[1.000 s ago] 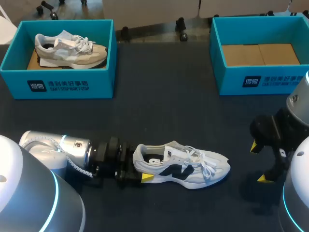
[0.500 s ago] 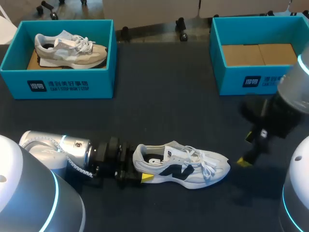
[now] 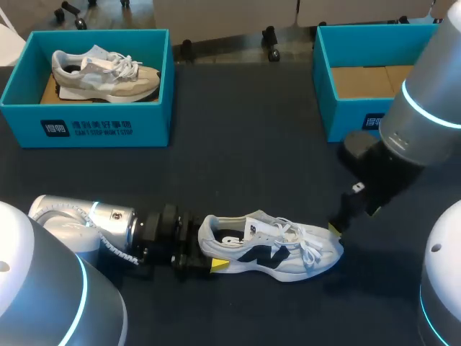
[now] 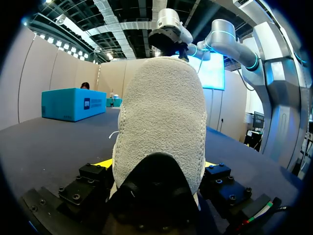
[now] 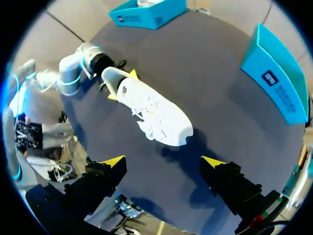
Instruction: Take the shoe out of the shoebox, open the shoe tongue, remove and reinsert the insole, then place the shoe into the shoebox
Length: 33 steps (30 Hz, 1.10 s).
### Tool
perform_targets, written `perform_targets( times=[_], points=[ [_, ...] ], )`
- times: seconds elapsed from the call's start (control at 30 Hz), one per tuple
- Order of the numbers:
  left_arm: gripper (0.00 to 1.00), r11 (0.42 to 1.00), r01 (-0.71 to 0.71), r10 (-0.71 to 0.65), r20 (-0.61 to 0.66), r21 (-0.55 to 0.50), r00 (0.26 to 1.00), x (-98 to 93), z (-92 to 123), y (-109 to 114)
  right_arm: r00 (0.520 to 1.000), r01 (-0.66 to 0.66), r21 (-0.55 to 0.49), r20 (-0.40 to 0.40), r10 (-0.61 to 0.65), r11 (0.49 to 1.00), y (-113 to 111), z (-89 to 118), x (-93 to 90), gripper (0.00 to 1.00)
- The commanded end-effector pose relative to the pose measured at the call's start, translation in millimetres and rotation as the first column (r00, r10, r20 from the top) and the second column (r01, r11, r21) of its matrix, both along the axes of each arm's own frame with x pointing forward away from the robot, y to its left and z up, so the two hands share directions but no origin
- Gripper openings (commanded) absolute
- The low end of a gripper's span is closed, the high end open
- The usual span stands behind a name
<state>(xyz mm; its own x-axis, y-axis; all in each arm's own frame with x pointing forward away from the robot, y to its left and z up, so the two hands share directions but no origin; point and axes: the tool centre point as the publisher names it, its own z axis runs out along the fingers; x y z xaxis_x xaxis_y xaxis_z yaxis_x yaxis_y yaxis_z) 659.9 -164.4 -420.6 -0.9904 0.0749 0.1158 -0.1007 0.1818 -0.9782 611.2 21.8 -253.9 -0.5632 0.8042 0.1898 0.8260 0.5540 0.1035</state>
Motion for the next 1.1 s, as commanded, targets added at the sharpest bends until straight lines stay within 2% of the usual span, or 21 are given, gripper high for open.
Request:
perform_targets(
  times=[0.03, 0.13, 0.23, 0.3, 0.37, 0.4, 0.5, 0.57, 0.63, 1.03, 1.1],
  points=[
    [0.00, 1.000, 0.001, -0.001, -0.001, 0.001, 1.000, 0.1, -1.8, -0.8, 0.977, 0.207, -0.033, -0.054, -0.208, 0.978, 21.1, -5.5, 14.7, 1.00],
    [0.00, 1.000, 0.001, -0.001, -0.001, 0.001, 1.000, 0.1, -1.8, -0.8, 0.958, 0.280, -0.028, -0.058, -0.281, 0.960, 34.9, -8.1, 21.3, 1.00],
    [0.00, 1.000, 0.001, -0.001, -0.001, 0.001, 1.000, 0.1, -1.8, -0.8, 0.925, 0.363, -0.070, -0.090, -0.368, 0.929, 52.4, -9.4, 28.3, 1.00],
    [0.00, 1.000, 0.001, -0.001, -0.001, 0.001, 1.000, 0.1, -1.8, -0.8, 0.894, 0.413, -0.132, -0.132, -0.429, 0.901, 61.1, -10.3, 32.5, 1.00],
    [0.00, 1.000, 0.001, -0.001, -0.001, 0.001, 1.000, 0.1, -1.8, -0.8, 0.882, 0.437, -0.144, -0.121, -0.454, 0.888, 68.3, -10.2, 35.2, 1.00],
    [0.00, 1.000, 0.001, -0.001, -0.001, 0.001, 1.000, 0.1, -1.8, -0.8, 0.862, 0.459, -0.188, -0.141, -0.486, 0.868, 74.1, -10.1, 37.1, 1.00],
    [0.00, 1.000, 0.001, -0.001, -0.001, 0.001, 1.000, 0.1, -1.8, -0.8, 0.830, 0.507, -0.233, -0.129, -0.543, 0.830, 87.3, -11.3, 39.3, 1.00],
    [0.00, 1.000, 0.001, -0.001, -0.001, 0.001, 1.000, 0.1, -1.8, -0.8, 0.821, 0.524, -0.239, -0.114, -0.560, 0.817, 97.1, -14.2, 40.5, 1.00],
    [0.00, 1.000, 0.001, -0.001, -0.001, 0.001, 1.000, 0.1, -1.8, -0.8, 0.827, 0.518, -0.239, -0.103, -0.552, 0.821, 104.0, -17.7, 40.6, 1.00],
    [0.00, 1.000, 0.001, -0.001, -0.001, 0.001, 1.000, 0.1, -1.8, -0.8, 0.827, 0.518, -0.239, -0.103, -0.552, 0.821, 104.0, -17.7, 40.6, 1.00],
    [0.00, 1.000, 0.001, -0.001, -0.001, 0.001, 1.000, 0.1, -1.8, -0.8, 0.860, 0.470, -0.251, -0.084, -0.503, 0.846, 111.0, -19.8, 46.0, 1.00]
  ],
)
